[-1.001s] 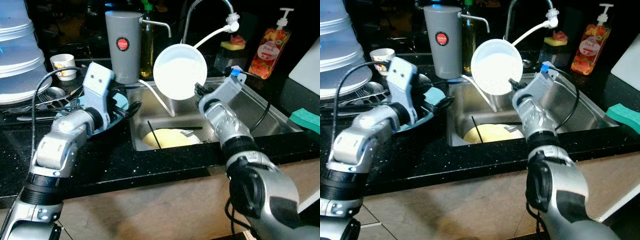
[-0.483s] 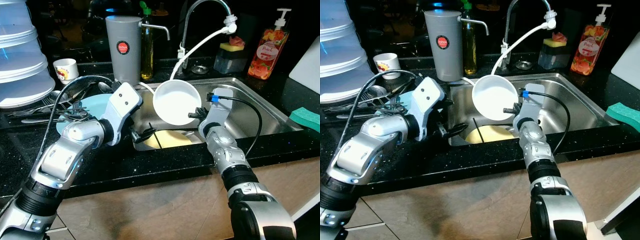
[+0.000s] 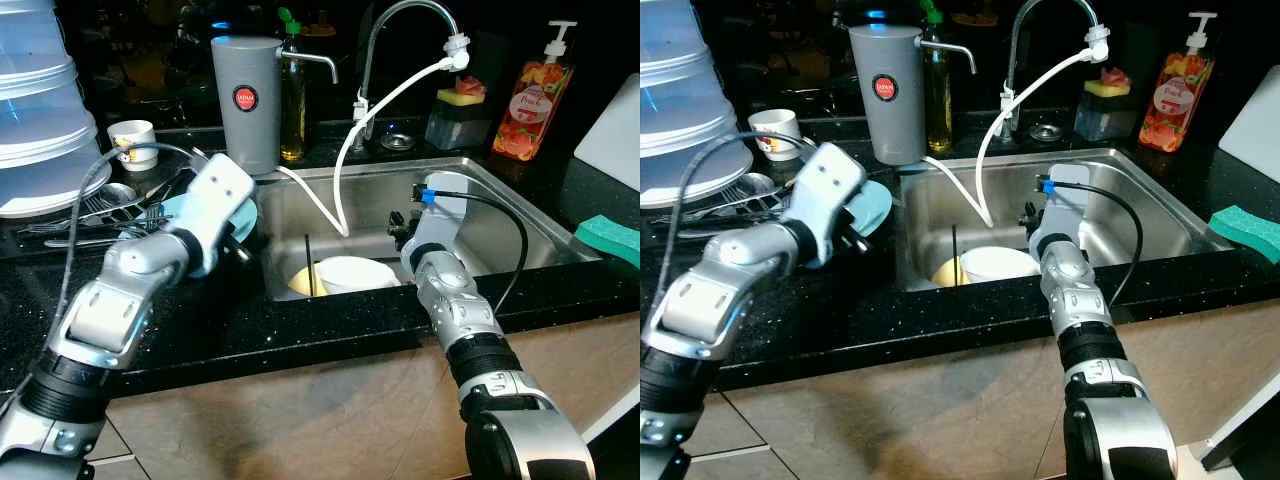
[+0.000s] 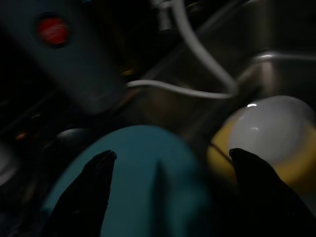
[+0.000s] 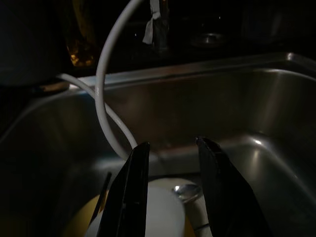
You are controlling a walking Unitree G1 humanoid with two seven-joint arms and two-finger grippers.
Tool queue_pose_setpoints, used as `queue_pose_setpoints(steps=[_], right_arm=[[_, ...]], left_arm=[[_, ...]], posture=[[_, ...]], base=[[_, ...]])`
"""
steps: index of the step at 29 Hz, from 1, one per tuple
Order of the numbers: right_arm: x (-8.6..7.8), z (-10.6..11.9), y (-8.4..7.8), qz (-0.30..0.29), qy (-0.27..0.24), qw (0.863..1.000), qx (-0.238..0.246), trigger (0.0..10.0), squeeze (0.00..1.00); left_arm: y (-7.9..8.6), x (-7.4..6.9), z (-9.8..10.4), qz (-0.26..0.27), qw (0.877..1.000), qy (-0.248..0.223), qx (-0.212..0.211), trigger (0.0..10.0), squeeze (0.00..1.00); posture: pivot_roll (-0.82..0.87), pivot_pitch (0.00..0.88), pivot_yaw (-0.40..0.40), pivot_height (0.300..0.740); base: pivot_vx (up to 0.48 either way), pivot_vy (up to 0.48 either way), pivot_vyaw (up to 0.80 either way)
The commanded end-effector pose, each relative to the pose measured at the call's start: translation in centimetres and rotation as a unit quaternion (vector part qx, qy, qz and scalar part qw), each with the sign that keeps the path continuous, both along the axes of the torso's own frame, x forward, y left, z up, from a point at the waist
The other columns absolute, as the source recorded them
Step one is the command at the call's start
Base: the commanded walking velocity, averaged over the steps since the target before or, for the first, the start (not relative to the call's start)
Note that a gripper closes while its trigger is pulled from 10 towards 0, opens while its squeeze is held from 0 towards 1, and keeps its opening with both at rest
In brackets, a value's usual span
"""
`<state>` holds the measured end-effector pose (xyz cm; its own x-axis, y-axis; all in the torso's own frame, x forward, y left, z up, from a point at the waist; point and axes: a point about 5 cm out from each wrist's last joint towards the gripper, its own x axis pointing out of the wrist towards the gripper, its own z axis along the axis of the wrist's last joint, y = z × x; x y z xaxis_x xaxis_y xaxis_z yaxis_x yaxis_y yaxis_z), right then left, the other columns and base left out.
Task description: Kitchen organization
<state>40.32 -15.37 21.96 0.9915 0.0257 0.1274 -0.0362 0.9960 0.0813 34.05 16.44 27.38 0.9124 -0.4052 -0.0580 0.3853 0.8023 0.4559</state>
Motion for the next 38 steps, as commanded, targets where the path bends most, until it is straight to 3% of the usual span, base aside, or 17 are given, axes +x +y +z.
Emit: queue_pose_setpoints(steps=[1, 3, 6, 8, 9, 10, 11, 14, 17, 18, 19, 21, 24, 27, 32, 38], right_arm=[[0.0, 0.3, 0.1, 0.000, -0.003, 1.000, 0.003, 10.0, 0.00], [-0.1, 0.4, 0.5, 0.012, -0.001, 1.000, 0.022, 10.0, 0.00], [0.0, 0.4, 1.0, 0.031, 0.007, 0.998, 0.049, 10.0, 0.00], [0.0, -0.1, 2.6, 0.080, 0.045, 0.992, 0.090, 10.0, 0.00], [0.0, -0.7, 4.4, 0.123, 0.080, 0.983, 0.114, 10.0, 0.77], [0.0, -0.7, 4.4, 0.123, 0.080, 0.983, 0.114, 10.0, 0.77], [-0.1, -1.0, 5.2, 0.139, 0.095, 0.978, 0.120, 10.0, 1.00], [-0.1, -1.1, 7.3, 0.170, 0.119, 0.968, 0.142, 10.0, 1.00], [0.0, -0.9, 8.0, 0.177, 0.126, 0.963, 0.161, 10.0, 1.00], [0.1, -0.7, 8.9, 0.190, 0.140, 0.953, 0.191, 10.0, 0.17], [0.2, -0.5, 9.7, 0.199, 0.152, 0.944, 0.214, 10.0, 0.00], [0.2, -0.1, 10.8, 0.219, 0.172, 0.927, 0.252, 10.0, 0.00], [-0.1, 0.2, 12.3, 0.244, 0.193, 0.911, 0.271, 10.0, 0.00], [-0.2, 0.2, 12.8, 0.252, 0.198, 0.907, 0.273, 10.0, 0.00], [-0.8, -0.6, 14.7, 0.275, 0.235, 0.887, 0.286, 10.0, 0.00], [-1.1, -1.0, 15.3, 0.278, 0.252, 0.873, 0.313, 10.0, 0.00]], left_arm=[[0.6, 0.4, 0.1, 0.030, 1.000, -0.005, -0.004, 10.0, 0.00], [2.2, 0.7, 0.1, 0.092, 0.996, -0.013, -0.016, 10.0, 0.00], [3.1, 0.8, -0.1, 0.118, 0.993, -0.009, -0.016, 10.0, 0.00], [3.5, 0.6, -1.0, 0.117, 0.993, 0.011, 0.004, 10.0, 0.00], [3.8, 0.4, -1.9, 0.115, 0.993, 0.030, 0.022, 10.0, 0.00], [3.8, 0.4, -1.9, 0.115, 0.993, 0.030, 0.022, 10.0, 0.00], [3.9, 0.4, -2.2, 0.113, 0.992, 0.037, 0.033, 10.0, 0.00], [4.2, 0.3, -3.3, 0.113, 0.990, 0.054, 0.057, 10.0, 0.00], [4.3, 0.3, -3.6, 0.112, 0.990, 0.060, 0.060, 10.0, 0.00], [4.5, 0.2, -4.0, 0.113, 0.989, 0.066, 0.065, 10.0, 0.00], [4.6, 0.2, -4.3, 0.114, 0.989, 0.070, 0.067, 10.0, 0.00], [4.7, 0.1, -4.5, 0.115, 0.988, 0.075, 0.067, 10.0, 0.00], [4.8, 0.0, -4.7, 0.115, 0.988, 0.082, 0.067, 10.0, 0.00], [4.8, -0.1, -4.7, 0.115, 0.988, 0.082, 0.068, 10.0, 0.00], [4.9, -0.3, -4.7, 0.115, 0.988, 0.084, 0.064, 10.0, 0.00], [4.8, -0.3, -4.6, 0.113, 0.988, 0.083, 0.060, 10.0, 0.00]], posture=[[0.04, 0.038, 0.012, 0.740], [0.04, 0.038, 0.012, 0.740], [0.04, 0.038, 0.010, 0.740], [0.04, 0.038, 0.010, 0.740], [0.03, 0.038, 0.011, 0.740], [0.03, 0.038, 0.011, 0.740], [0.03, 0.038, 0.011, 0.740], [0.03, 0.041, 0.010, 0.740], [0.03, 0.046, 0.007, 0.740], [0.04, 0.048, 0.005, 0.740], [0.04, 0.054, 0.003, 0.740], [0.04, 0.055, 0.001, 0.740], [0.04, 0.062, -0.007, 0.740], [0.04, 0.062, -0.007, 0.740], [0.04, 0.068, -0.017, 0.740], [0.04, 0.067, -0.019, 0.740]], base=[[0.000, 0.000, 0.00], [0.000, 0.000, 0.00], [0.000, 0.000, 0.00], [0.000, 0.000, 0.00], [0.000, 0.000, 0.00], [0.000, 0.000, 0.00], [0.000, 0.000, 0.00], [0.000, 0.000, 0.00], [0.000, 0.000, 0.00], [0.000, 0.000, 0.00], [0.000, 0.000, 0.00], [0.000, 0.000, 0.00], [0.000, 0.000, 0.00], [0.000, 0.000, 0.00], [0.000, 0.000, 0.00], [0.000, 0.000, 0.00]])
